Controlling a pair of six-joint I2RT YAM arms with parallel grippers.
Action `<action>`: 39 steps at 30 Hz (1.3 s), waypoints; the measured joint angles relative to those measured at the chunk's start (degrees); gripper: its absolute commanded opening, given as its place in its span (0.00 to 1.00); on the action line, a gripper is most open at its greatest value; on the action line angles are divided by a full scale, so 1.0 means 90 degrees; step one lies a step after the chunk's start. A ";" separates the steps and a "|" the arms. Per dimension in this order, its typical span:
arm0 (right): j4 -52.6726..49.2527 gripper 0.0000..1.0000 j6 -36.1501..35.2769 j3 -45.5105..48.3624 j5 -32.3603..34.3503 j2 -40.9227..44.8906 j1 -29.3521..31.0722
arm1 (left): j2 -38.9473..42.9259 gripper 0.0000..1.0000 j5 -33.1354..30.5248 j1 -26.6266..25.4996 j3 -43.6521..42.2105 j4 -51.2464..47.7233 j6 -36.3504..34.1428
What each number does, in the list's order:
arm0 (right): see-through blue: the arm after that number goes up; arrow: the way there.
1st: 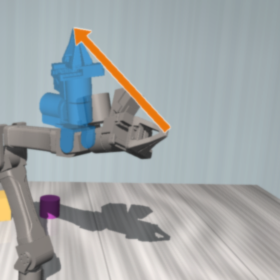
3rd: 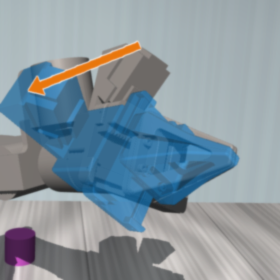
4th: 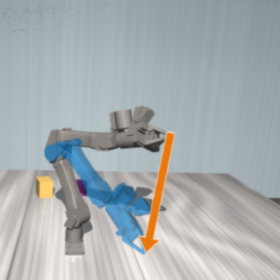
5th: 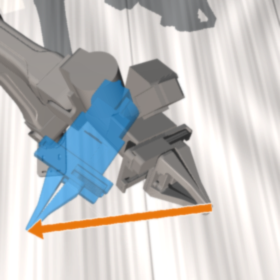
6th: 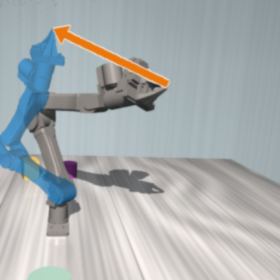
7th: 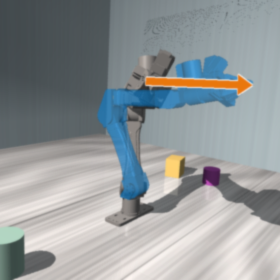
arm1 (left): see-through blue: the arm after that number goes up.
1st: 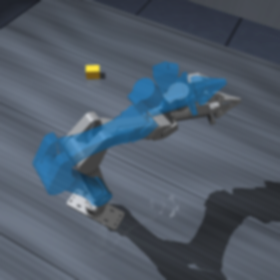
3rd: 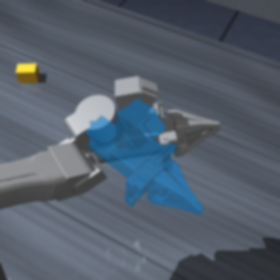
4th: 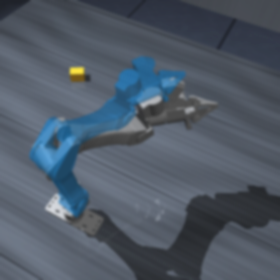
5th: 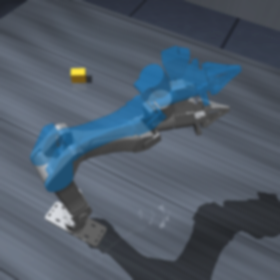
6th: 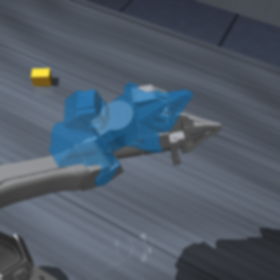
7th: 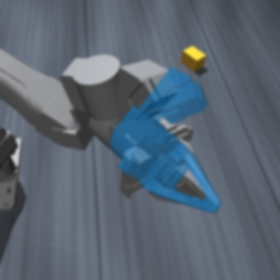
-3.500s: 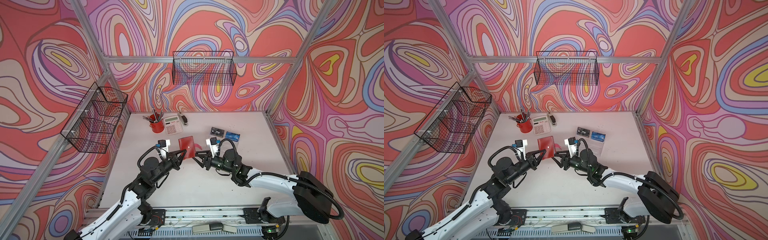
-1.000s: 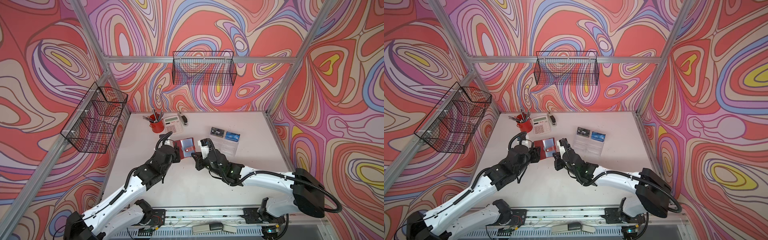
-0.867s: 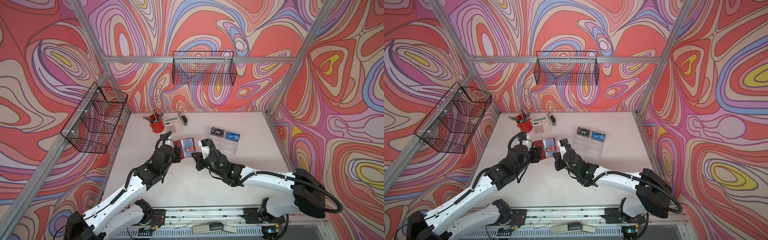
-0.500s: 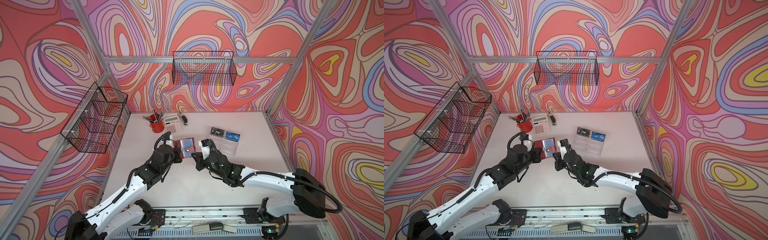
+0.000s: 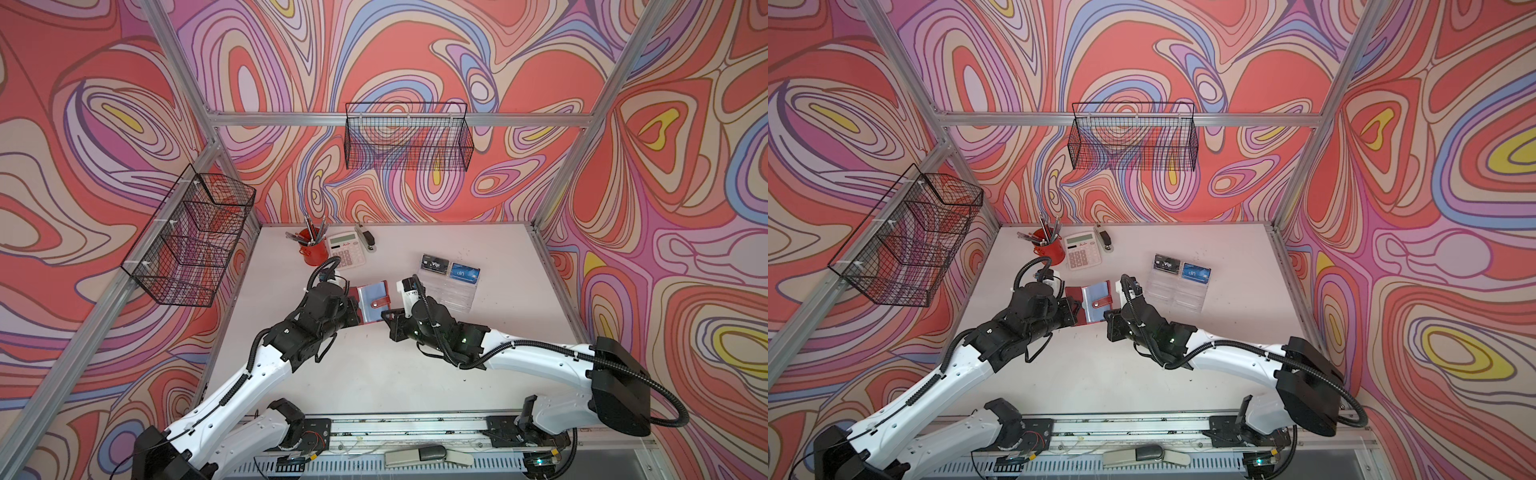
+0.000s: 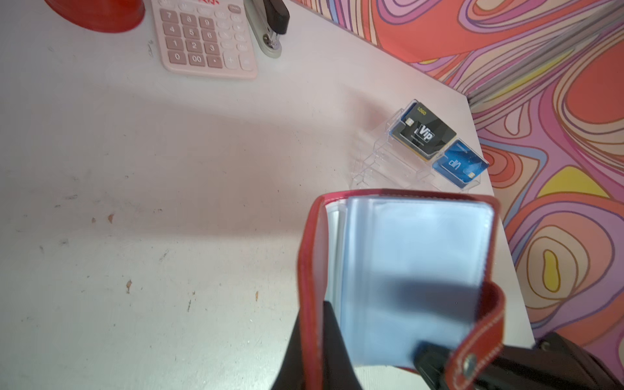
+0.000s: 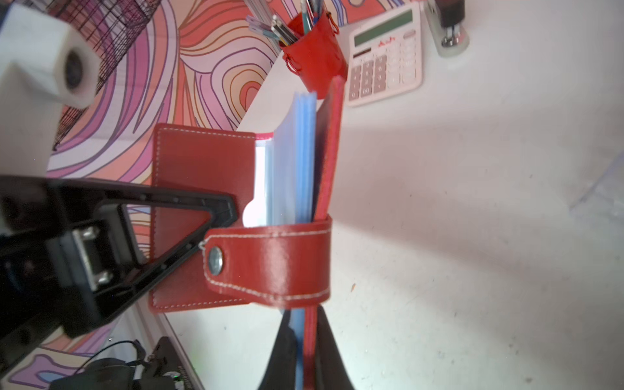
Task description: Put the credit cards into the card holder
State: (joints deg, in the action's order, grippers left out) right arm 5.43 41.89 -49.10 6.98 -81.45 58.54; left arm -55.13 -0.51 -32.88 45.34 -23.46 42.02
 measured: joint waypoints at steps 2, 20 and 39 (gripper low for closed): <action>0.0029 0.00 0.0362 0.0304 0.0010 0.0015 0.0090 | -0.0002 0.00 0.0376 0.0000 -0.0131 -0.0097 -0.0015; 0.0461 0.00 0.2159 0.1926 0.0585 0.0019 0.0969 | -0.1207 0.00 0.1940 -0.0068 -0.2125 0.1615 0.0032; -0.0107 0.28 0.2664 0.2086 0.1450 -0.0255 0.0935 | -0.1984 0.00 0.1698 0.0029 -0.2302 0.2169 0.0078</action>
State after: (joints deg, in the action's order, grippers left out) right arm 4.47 65.87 -30.33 20.03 -83.74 66.96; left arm -72.99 14.76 -32.62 24.62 -3.95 42.72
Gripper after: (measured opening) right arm 0.255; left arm 0.064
